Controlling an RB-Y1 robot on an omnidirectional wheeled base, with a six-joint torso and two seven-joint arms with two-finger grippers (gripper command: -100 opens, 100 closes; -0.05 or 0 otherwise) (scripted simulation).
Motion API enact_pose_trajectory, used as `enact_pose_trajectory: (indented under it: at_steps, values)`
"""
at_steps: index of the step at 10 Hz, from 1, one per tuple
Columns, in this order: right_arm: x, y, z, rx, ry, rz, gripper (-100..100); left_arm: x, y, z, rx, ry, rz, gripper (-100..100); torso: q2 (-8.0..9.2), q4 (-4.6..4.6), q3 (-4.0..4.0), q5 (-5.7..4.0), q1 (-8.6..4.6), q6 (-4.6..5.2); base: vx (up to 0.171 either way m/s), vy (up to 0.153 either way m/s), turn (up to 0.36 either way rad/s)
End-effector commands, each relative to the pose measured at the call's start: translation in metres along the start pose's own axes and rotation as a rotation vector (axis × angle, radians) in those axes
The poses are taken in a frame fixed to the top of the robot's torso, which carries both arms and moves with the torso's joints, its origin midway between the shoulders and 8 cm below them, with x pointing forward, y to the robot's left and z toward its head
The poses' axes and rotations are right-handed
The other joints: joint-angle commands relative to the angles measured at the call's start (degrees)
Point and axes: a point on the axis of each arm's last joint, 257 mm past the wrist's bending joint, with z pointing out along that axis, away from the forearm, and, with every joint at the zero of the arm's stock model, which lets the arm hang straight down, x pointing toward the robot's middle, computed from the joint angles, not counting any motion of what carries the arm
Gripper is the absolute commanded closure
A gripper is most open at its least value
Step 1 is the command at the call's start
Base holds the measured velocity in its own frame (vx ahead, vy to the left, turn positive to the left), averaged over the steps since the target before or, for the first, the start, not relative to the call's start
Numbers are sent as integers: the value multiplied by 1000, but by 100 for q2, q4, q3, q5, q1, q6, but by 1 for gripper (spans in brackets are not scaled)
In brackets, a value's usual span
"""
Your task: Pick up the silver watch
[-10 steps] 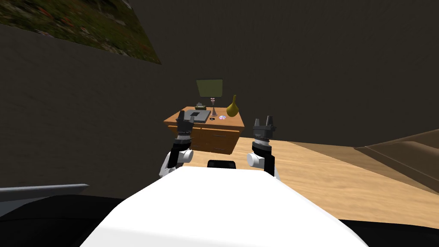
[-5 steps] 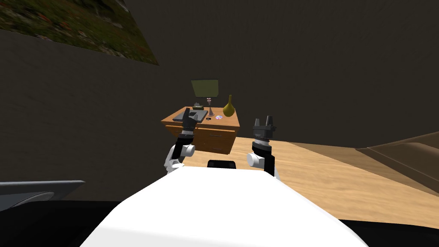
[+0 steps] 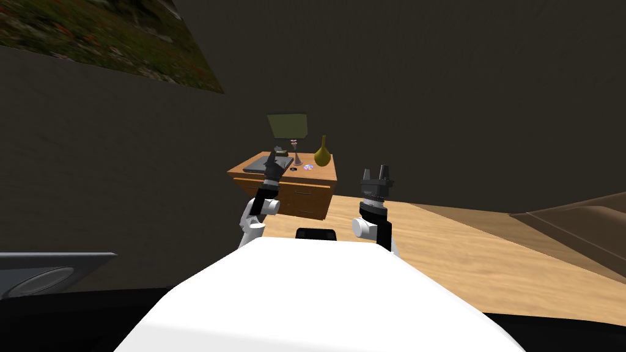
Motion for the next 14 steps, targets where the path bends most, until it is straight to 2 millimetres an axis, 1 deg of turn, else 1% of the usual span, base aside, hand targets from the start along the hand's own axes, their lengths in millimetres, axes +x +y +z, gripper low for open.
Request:
enact_pose_trajectory:
  at_steps: [1,2,3,4,5,6,7,8,9,10,11,12,13,14]
  values:
    - [0,0,0,0,0,0,0,-1,13,12,-36,6,-10,-100,0,0,0,0,0,0,-3,-109,22]
    - [0,0,0,0,0,0,0,0,10,17,-33,8,-11,-100,0,0,0,0,-3,0,3,-90,22]
    - [0,0,0,0,0,0,0,-2,24,25,-66,8,-17,-100,0,0,0,1,3,0,15,-86,37]
    - [0,0,0,0,0,0,0,0,22,32,-67,11,-18,-100,-5,-1,-3,2,4,0,5,-81,18]
    - [0,0,0,0,0,0,0,-4,37,39,-105,7,-24,-100,-3,-1,-2,2,7,0,-2,-100,28]
    - [0,0,0,0,0,0,0,-2,34,47,-106,10,-25,-100,-1,-1,-1,1,1,-1,5,-98,20]
    - [0,0,0,0,0,0,0,-8,51,53,-147,2,-29,-100,-2,0,-1,0,1,0,4,-110,31]
    - [0,0,0,0,0,0,0,-5,47,63,-148,5,-30,-100,-3,-1,-2,0,-3,0,3,-82,18]
    - [0,0,0,0,0,0,0,-11,62,70,-188,-4,-35,-100,-2,-1,-1,1,6,-1,9,-88,24]
    - [0,0,0,0,0,0,0,-9,60,78,-194,-3,-35,-100,-4,-1,-2,2,5,-1,0,-77,22]
    - [0,0,0,0,0,0,0,-15,72,84,-232,-15,-39,-100,-1,-1,-1,2,9,-1,-10,-92,30]
    - [0,0,0,0,0,0,0,-14,75,92,-244,-15,-39,-100,1,0,0,2,5,-1,3,-80,20]
    - [0,0,0,0,0,0,0,-21,85,98,-277,-29,-43,-100,-1,0,-1,1,8,-1,19,-83,19]
    - [0,0,0,0,0,0,0,-20,90,104,-302,-32,-43,-100,-6,-2,-3,2,7,-1,15,-72,20]
